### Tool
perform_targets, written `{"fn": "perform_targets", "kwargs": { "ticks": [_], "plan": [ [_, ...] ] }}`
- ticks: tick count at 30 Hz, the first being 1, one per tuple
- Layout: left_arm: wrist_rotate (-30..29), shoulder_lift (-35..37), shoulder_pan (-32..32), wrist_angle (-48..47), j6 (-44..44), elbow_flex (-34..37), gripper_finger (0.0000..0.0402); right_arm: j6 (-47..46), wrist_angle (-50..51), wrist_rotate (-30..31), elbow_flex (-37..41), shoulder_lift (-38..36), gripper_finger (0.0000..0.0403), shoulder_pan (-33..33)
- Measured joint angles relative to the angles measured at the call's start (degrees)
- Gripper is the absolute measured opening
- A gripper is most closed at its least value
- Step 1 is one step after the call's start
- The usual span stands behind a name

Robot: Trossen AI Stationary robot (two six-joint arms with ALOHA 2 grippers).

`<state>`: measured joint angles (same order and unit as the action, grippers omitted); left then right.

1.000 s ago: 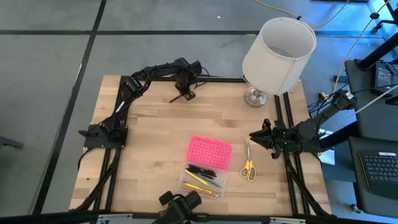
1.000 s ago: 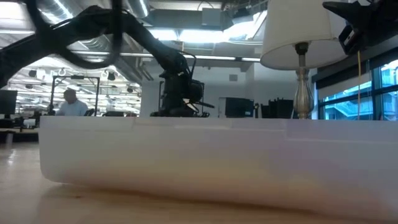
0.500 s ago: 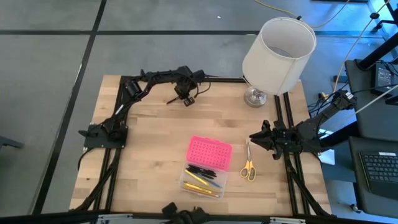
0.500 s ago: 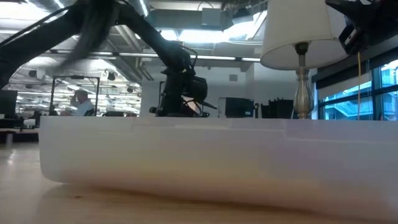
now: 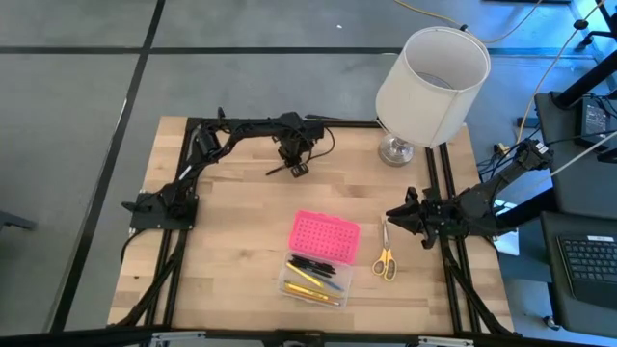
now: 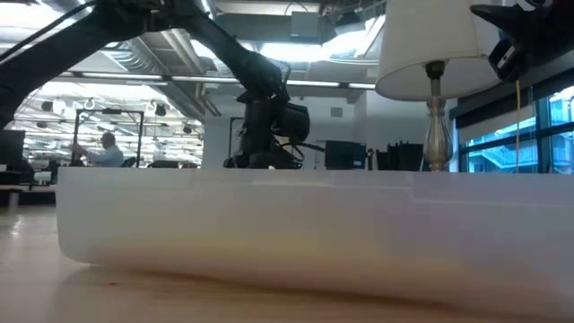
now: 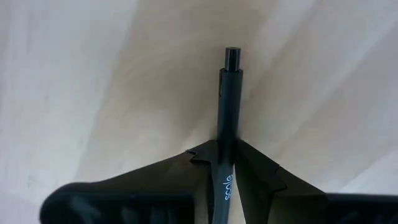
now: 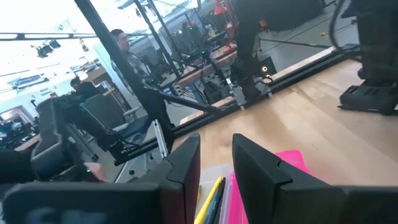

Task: Pick & place school supplies into a supply box
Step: Put the black pen into the pink supply box

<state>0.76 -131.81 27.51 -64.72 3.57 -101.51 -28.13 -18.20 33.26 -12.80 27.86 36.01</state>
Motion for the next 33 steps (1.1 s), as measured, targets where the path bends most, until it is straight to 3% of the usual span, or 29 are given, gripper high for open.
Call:
{"fn": "perform_targets", "kwargs": {
  "ticks": [7,17,33],
  "plan": [
    [-5.7,0.1,-4.9,4.3,-2.3,0.0,0.0038,0.1,0.6,0.1,0.0,0.0,0.0098,0.0],
    [4.7,0.1,-6.5,11.2,-2.6,-0.1,0.0059,-0.4,0.5,0.1,0.0,0.0,0.0098,0.0],
    [4.3,0.0,-7.7,11.8,-2.4,-0.1,0.012,-1.4,0.5,0.1,0.0,0.0,0.0098,0.0]
  ]
}}
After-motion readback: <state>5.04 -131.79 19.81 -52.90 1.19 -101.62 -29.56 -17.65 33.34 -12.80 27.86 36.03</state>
